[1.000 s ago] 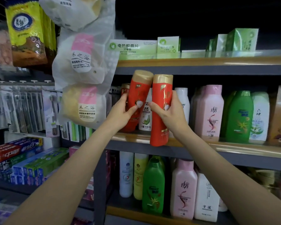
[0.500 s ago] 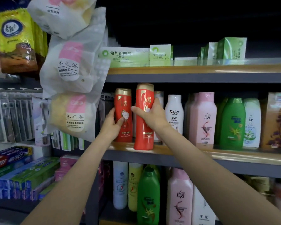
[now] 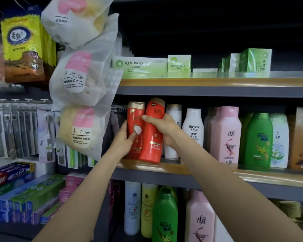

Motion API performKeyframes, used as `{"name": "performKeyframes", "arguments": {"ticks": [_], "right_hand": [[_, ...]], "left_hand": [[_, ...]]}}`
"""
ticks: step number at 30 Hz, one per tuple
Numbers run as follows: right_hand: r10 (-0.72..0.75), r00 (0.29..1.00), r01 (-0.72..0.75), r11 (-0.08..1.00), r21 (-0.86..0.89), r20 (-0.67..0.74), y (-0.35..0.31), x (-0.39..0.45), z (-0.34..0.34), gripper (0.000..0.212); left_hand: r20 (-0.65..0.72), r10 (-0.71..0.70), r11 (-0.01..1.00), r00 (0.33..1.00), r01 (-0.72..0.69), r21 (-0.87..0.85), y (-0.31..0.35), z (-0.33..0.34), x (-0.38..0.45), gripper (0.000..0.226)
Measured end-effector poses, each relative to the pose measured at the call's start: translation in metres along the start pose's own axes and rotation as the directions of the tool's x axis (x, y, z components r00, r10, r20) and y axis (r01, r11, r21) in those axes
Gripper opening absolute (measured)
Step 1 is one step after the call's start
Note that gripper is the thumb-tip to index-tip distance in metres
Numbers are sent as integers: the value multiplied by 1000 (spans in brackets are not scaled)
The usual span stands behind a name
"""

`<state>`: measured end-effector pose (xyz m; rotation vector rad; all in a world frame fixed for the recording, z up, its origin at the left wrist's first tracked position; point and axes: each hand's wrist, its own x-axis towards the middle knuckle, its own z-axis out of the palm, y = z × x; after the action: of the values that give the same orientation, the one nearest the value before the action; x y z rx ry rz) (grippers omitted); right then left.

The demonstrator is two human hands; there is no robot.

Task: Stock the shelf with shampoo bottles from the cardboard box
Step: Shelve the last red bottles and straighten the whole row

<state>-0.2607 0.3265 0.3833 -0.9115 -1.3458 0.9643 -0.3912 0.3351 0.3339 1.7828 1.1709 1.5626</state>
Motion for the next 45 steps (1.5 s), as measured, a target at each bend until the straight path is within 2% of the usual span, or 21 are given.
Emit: {"name": "performKeyframes", "arguments": {"ticks": [4, 6, 8, 10, 12, 15, 17, 20, 23, 26, 28, 30, 35, 38, 41, 45], "right_hand": [[20, 998, -20, 1000, -15, -52, -7, 0, -17, 33], [23, 998, -23, 1000, -1, -61, -9, -1, -15, 40], [43, 996, -36, 996, 87, -82, -6, -3, -9, 46], [73, 993, -52, 975, 217, -93, 1, -7, -1, 41], [74, 994, -50, 961, 272, -79, 7, -15, 7, 37], [-83, 988, 112, 963, 244, -126, 17, -25, 17, 44], [-212, 958, 244, 956, 161, -192, 20, -31, 20, 45], [-387, 893, 400, 916, 13, -228, 22, -43, 22, 42], [-550, 806, 552, 832, -59, -218, 22, -55, 23, 46], [-657, 732, 630, 754, -187, -179, 16, -57, 19, 50], [-671, 730, 621, 730, -285, -130, 11, -51, 18, 50], [-648, 756, 583, 732, -353, -95, 14, -44, 17, 49], [-593, 801, 513, 747, -423, -76, 30, -33, 11, 48], [-520, 845, 415, 785, -460, -125, 33, -23, 11, 55], [-465, 878, 344, 778, -525, -115, 27, -16, 16, 61], [-390, 916, 269, 769, -580, -92, 20, -9, 22, 66]], "left_hand": [[-1, 4, 999, 1000, -4, 38, 0, -1, 2, 59], [1, -4, 999, 1000, 4, 45, -1, -1, 3, 62], [1, -9, 999, 1000, 9, 49, -3, 0, 4, 66], [6, -12, 999, 1000, 12, 50, -3, 0, 4, 69], [6, -24, 999, 1000, 24, 31, -2, 1, 3, 67], [0, -48, 999, 999, 48, -26, -1, -1, 1, 66], [-33, -50, 998, 998, 49, -38, 0, -2, 0, 63], [-75, -61, 997, 995, 57, -50, 1, -3, -2, 58], [-62, -84, 994, 995, 79, -79, 3, -4, -3, 52], [-72, -87, 996, 994, 86, -14, 3, -4, -3, 47], [-100, -106, 994, 989, 107, -2, 4, -3, -3, 45], [-110, -121, 993, 987, 121, -4, 4, -2, -3, 44], [-98, -129, 991, 987, 132, 27, 4, -2, 0, 48], [-110, -129, 990, 985, 121, -78, 5, 1, -1, 41], [-152, -145, 980, 978, 121, -155, 8, 4, 1, 36], [-120, -222, 949, 968, 186, -255, 13, 8, 4, 48]]}}
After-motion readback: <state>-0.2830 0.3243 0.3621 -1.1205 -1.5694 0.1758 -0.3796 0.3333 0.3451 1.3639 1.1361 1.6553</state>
